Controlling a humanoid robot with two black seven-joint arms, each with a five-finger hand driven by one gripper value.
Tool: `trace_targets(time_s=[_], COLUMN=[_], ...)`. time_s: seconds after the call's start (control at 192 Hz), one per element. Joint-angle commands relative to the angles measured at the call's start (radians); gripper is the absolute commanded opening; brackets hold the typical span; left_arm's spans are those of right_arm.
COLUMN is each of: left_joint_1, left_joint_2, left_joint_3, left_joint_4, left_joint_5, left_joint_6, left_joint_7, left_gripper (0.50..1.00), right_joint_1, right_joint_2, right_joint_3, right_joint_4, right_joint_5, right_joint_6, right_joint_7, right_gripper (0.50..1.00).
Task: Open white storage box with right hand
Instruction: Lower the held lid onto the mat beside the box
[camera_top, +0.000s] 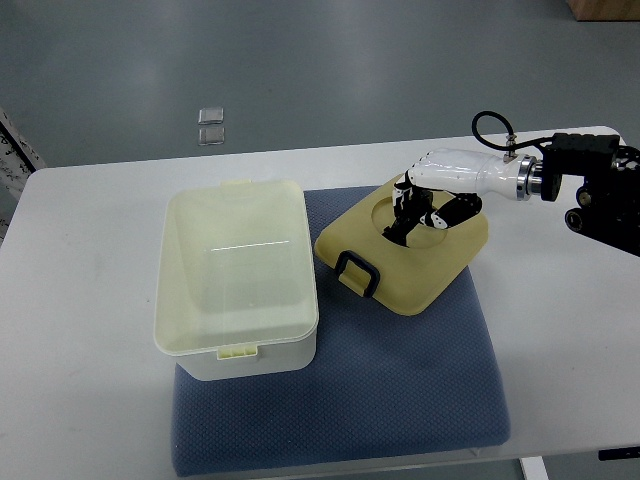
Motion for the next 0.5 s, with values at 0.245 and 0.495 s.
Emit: trace_targets(time_s=[0.245,0.495], left_joint_1=[0.000,0.000], left_joint_2=[0.000,0.000], left_joint_3=[0.000,0.000], left_joint_4=[0.001,-0.001], left_joint_5=[0.000,0.000], left_joint_6=[0.000,0.000], left_joint_7=[0.000,0.000], left_gripper=[1.000,1.000], right_joint_1=[-0.020,-0.029], right_joint_2=[0.013,0.015], right_joint_3=[0.009,0.011], right_joint_4=[0.002,0.008], right_joint_5=[0.011,0.020], right_joint_6=[-0.005,0.003], right_joint_7=[0.000,0.000], right_gripper=[0.594,0.911])
